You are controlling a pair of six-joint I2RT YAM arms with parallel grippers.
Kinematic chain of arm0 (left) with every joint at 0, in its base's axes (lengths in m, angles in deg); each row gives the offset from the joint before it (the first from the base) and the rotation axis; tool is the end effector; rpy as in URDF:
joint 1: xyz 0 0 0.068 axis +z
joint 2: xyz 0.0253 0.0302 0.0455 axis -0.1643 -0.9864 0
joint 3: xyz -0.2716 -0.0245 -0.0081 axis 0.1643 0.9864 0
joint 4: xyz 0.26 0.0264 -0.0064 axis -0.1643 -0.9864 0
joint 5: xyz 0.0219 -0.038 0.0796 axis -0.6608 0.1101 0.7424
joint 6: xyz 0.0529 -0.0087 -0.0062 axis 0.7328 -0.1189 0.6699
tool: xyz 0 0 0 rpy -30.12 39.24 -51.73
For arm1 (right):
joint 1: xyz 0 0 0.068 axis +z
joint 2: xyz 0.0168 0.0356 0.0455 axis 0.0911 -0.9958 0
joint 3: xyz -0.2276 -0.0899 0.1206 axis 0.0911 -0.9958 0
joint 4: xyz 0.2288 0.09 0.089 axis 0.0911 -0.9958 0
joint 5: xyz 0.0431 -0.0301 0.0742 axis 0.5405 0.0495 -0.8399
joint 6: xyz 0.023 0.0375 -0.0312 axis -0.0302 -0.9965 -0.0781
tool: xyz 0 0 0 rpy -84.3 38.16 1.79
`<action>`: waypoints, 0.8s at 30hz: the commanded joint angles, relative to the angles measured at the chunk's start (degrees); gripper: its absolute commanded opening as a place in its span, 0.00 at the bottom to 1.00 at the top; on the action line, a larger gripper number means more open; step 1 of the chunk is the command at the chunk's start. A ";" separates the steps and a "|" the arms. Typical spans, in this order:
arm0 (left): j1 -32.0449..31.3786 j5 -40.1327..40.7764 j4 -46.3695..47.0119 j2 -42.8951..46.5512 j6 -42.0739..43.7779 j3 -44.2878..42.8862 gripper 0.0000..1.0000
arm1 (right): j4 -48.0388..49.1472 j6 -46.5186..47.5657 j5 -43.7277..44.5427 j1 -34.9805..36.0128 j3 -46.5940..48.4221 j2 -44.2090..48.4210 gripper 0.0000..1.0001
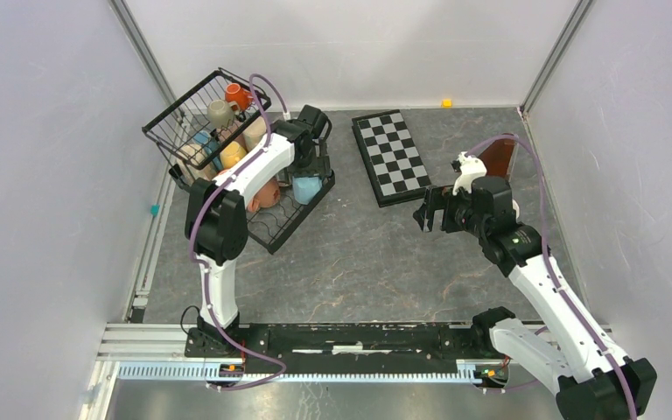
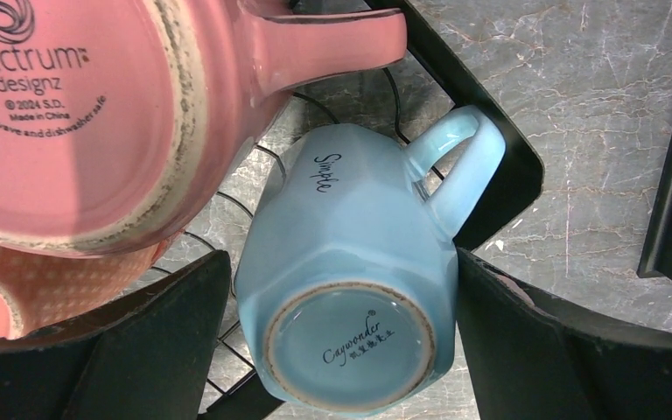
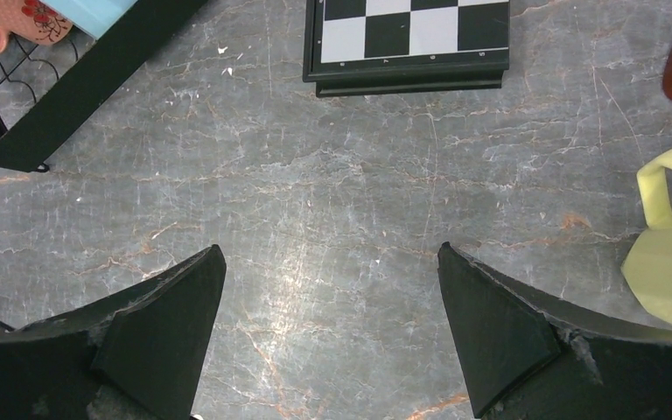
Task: Unload the cups from the dish rack
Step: Unload the cup from the dish rack.
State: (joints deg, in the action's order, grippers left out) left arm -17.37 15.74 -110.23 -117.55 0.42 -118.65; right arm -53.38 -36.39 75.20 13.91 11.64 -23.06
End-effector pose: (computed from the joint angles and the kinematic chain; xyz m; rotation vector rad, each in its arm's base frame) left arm 0.3874 -0.1849 0.2499 -0.1717 2.6547 0.0650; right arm 0.1810 0.0671 0.2991 -0.1034 2.1621 0.4925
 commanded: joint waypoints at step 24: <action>0.29 -1.06 -2.64 9.18 2.76 -1.98 0.02 | 9.63 -1.20 -4.69 2.10 0.12 -2.84 0.98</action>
State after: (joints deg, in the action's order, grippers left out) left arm -17.28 14.48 -111.85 -115.76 0.68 -117.14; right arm -48.59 -36.89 72.27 15.52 11.43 -24.90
